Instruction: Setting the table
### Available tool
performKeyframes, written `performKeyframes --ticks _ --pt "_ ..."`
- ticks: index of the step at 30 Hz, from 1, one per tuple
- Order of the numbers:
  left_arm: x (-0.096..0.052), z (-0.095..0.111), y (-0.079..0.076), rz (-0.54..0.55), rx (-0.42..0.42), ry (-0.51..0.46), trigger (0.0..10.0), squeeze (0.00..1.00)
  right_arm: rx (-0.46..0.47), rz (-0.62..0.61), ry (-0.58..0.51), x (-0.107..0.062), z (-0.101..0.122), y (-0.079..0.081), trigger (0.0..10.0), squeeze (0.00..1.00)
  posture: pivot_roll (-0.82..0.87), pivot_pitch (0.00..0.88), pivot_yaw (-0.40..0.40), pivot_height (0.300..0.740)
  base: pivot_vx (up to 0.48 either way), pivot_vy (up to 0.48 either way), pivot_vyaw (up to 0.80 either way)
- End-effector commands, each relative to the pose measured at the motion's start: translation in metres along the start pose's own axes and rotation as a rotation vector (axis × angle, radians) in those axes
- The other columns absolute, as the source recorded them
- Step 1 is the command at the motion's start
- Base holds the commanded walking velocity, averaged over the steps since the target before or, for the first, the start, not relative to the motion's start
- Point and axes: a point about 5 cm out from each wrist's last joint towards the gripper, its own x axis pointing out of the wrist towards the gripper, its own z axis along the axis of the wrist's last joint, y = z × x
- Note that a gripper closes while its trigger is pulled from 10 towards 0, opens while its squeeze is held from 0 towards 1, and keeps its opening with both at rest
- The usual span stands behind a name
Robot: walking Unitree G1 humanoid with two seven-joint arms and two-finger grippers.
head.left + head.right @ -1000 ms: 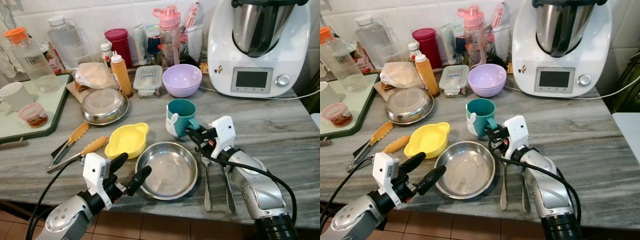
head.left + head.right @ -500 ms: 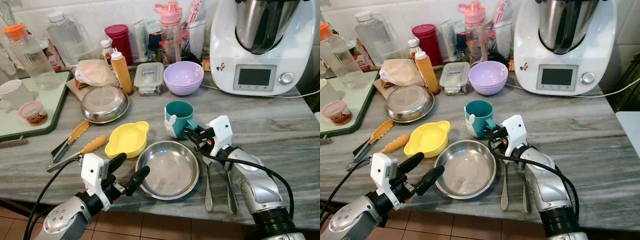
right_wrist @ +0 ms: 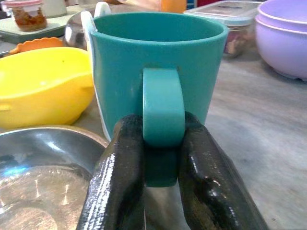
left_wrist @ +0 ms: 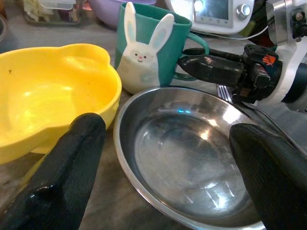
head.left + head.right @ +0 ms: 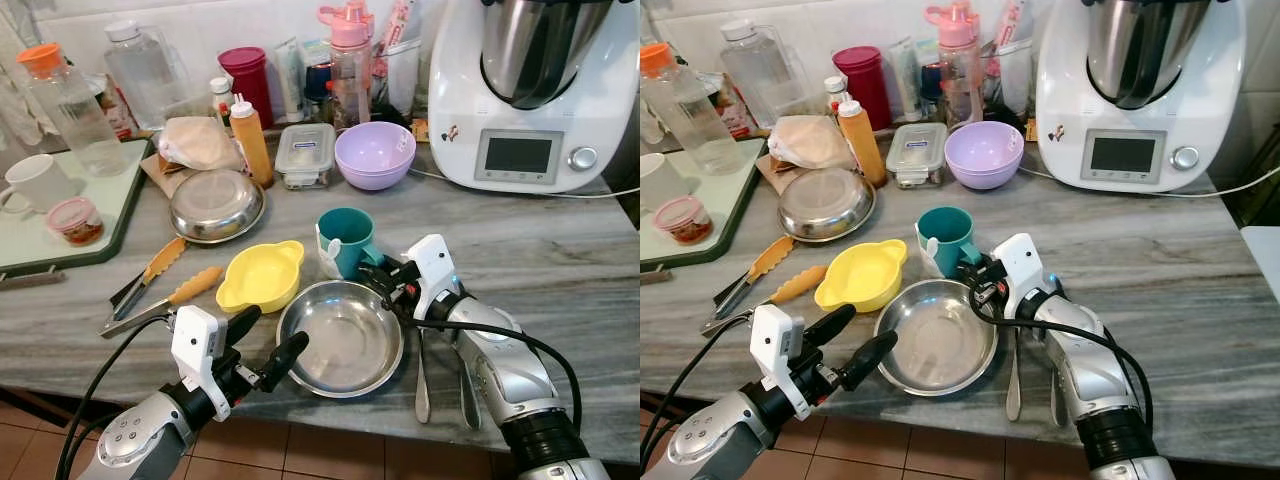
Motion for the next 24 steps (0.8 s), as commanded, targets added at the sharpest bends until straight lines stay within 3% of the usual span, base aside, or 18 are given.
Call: performKeyframes --ticks 1,18,24 --pt "-0.002 0.005 -0.002 0.006 0.017 -0.004 10.0 0.00 -0.016 0.022 -0.007 0.003 0.002 0.003 10.0 1.00 -0.09 0.064 0.121 0.740 0.000 0.000 0.00" --pt "-0.001 0.009 -0.005 -0.017 0.009 0.002 10.0 0.00 -0.052 -0.022 0.013 -0.010 -0.004 -0.005 10.0 1.00 -0.10 0.059 0.123 0.740 0.000 0.000 0.00" --pt "0.000 0.008 -0.004 -0.018 0.006 0.004 10.0 0.00 -0.086 -0.056 -0.030 -0.013 0.003 -0.007 10.0 1.00 -0.11 0.050 0.121 0.740 0.000 0.000 0.00"
